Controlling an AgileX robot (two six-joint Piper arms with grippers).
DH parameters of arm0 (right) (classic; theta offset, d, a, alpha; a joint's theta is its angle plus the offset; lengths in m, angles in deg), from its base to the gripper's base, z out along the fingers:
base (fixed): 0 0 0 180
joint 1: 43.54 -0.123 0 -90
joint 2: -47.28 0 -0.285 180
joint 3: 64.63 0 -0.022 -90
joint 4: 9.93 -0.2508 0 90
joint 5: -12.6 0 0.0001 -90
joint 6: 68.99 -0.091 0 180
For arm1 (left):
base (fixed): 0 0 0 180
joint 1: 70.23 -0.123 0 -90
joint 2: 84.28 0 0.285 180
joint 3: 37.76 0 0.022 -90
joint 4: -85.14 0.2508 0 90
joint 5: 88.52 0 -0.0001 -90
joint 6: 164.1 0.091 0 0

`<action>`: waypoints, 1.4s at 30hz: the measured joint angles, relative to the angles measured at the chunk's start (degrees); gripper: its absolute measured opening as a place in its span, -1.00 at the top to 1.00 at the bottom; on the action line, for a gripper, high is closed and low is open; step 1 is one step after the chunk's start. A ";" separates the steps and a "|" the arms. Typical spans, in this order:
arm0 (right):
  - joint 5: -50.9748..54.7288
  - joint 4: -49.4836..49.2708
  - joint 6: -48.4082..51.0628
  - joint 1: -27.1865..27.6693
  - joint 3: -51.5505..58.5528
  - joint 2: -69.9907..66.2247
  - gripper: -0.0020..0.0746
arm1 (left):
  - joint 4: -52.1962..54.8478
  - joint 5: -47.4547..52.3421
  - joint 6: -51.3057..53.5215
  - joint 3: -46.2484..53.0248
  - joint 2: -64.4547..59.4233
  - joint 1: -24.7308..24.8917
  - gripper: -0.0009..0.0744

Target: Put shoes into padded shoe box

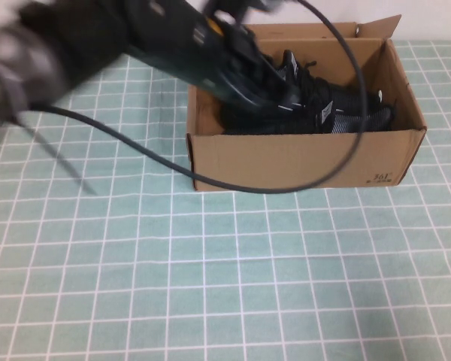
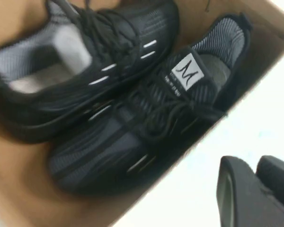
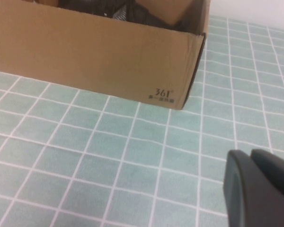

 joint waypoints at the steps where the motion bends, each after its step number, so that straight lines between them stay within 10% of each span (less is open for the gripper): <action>1: 0.24 0.00 0.00 0.00 0.00 0.00 0.97 | 0.57 1.85 0.50 0.00 1.72 -0.62 0.82; 30: 0.78 0.00 -0.04 0.00 0.00 0.42 0.97 | 4.88 26.71 4.81 0.40 29.17 -3.02 0.83; 42: 1.00 0.00 -0.04 0.00 0.00 10.59 0.97 | -11.02 18.34 17.07 24.57 31.82 -3.02 0.83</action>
